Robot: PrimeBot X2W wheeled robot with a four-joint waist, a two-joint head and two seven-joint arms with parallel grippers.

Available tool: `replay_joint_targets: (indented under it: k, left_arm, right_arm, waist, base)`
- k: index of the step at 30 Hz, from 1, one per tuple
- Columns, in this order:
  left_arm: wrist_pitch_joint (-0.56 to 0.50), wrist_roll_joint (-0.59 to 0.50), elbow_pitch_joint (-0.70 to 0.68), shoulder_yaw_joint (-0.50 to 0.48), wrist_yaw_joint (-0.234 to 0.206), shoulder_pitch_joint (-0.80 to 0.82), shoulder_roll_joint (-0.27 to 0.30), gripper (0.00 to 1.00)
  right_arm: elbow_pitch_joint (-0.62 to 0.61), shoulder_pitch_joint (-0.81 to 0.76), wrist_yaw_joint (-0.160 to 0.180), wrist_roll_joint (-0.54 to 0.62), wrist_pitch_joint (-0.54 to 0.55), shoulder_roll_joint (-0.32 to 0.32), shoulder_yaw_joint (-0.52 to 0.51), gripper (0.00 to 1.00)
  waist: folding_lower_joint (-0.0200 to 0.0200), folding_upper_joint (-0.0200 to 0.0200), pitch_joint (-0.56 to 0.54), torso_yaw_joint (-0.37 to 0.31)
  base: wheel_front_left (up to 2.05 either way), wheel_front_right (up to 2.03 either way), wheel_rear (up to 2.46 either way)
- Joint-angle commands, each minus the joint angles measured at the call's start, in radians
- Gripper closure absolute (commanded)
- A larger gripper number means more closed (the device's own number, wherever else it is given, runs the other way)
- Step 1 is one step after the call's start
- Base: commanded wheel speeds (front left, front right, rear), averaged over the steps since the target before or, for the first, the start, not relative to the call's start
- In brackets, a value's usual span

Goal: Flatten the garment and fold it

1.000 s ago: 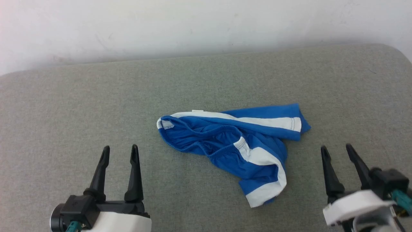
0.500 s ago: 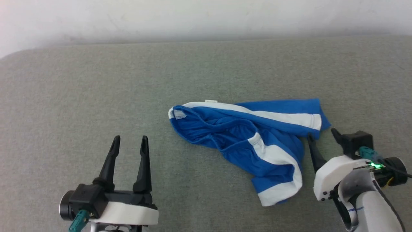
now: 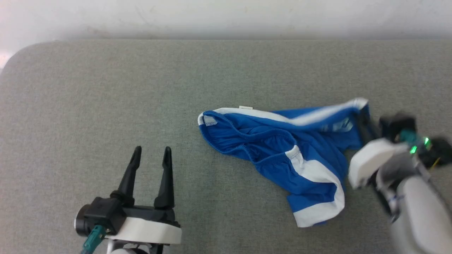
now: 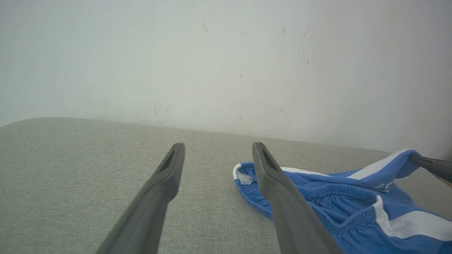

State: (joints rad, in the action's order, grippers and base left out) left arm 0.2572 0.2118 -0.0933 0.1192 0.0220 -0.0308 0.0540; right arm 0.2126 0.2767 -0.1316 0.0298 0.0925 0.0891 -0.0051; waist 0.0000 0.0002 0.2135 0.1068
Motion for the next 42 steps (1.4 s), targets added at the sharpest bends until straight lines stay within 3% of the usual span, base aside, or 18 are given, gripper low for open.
replay_joint_targets:
  k: [1,8,14,15,16,17,23,28,35,42]
  left_arm:
    - [0.005,0.010,0.000,0.012,-0.007,0.023,-0.004,0.00]
    - [0.005,0.030,0.001,0.047,-0.009,0.077,-0.004,0.00]
    - [0.005,0.050,0.004,0.063,-0.013,0.123,-0.004,0.00]
    - [0.005,0.052,0.005,0.066,-0.013,0.129,-0.004,0.00]
    - [0.005,0.054,0.007,0.068,-0.013,0.135,-0.004,0.00]
    - [0.005,0.055,0.008,0.071,-0.013,0.142,-0.004,0.00]
    - [0.005,0.063,0.018,0.081,-0.017,0.167,-0.004,0.00]
    - [0.005,0.053,0.026,0.077,-0.013,0.167,-0.004,0.00]
    - [0.005,0.038,0.034,0.072,-0.011,0.140,-0.004,0.00]
    - [0.005,0.027,0.030,0.053,-0.004,0.103,-0.004,0.00]
  right_arm:
    - [-0.020,0.060,0.001,0.005,0.014,0.040,0.012,1.00]
    - [-0.006,0.371,0.001,0.027,0.100,0.232,0.126,1.00]
    - [0.150,0.601,0.001,0.046,0.084,0.297,0.188,1.00]
    - [0.184,0.626,0.001,0.051,0.079,0.298,0.192,0.85]
    - [0.218,0.648,0.001,0.060,0.073,0.296,0.193,0.32]
    - [0.255,0.663,0.001,0.066,0.073,0.291,0.193,0.00]
    - [0.425,0.688,0.001,0.051,0.045,0.231,0.199,0.00]
    - [0.454,0.675,0.001,-0.025,-0.007,0.197,0.200,0.00]
    - [0.314,0.526,0.001,-0.210,0.010,0.183,0.154,0.00]
    - [0.070,0.240,0.001,-0.371,0.238,0.236,0.189,0.00]
  waist:
    - [0.0000,-0.0002,0.017,0.015]
    - [0.0000,-0.0002,0.100,0.074]
    - [0.0000,-0.0002,0.169,0.124]
    - [0.0000,-0.0002,0.178,0.129]
    - [0.0000,-0.0002,0.187,0.134]
    - [0.0000,-0.0002,0.194,0.137]
    - [0.0000,-0.0002,0.208,0.123]
    - [0.0000,-0.0002,0.172,0.083]
    - [0.0000,-0.0002,0.109,0.039]
    - [0.0000,-0.0002,0.080,0.023]
  base:
    - [0.00,0.00,0.00]
    - [0.00,0.00,0.00]
    - [0.00,0.00,0.00]
    - [0.00,0.00,0.00]
    - [0.00,0.00,0.00]
    - [0.00,0.00,0.00]
    - [0.00,0.00,0.00]
    - [0.00,0.00,0.00]
    - [0.00,0.00,0.00]
    - [0.00,0.00,0.00]
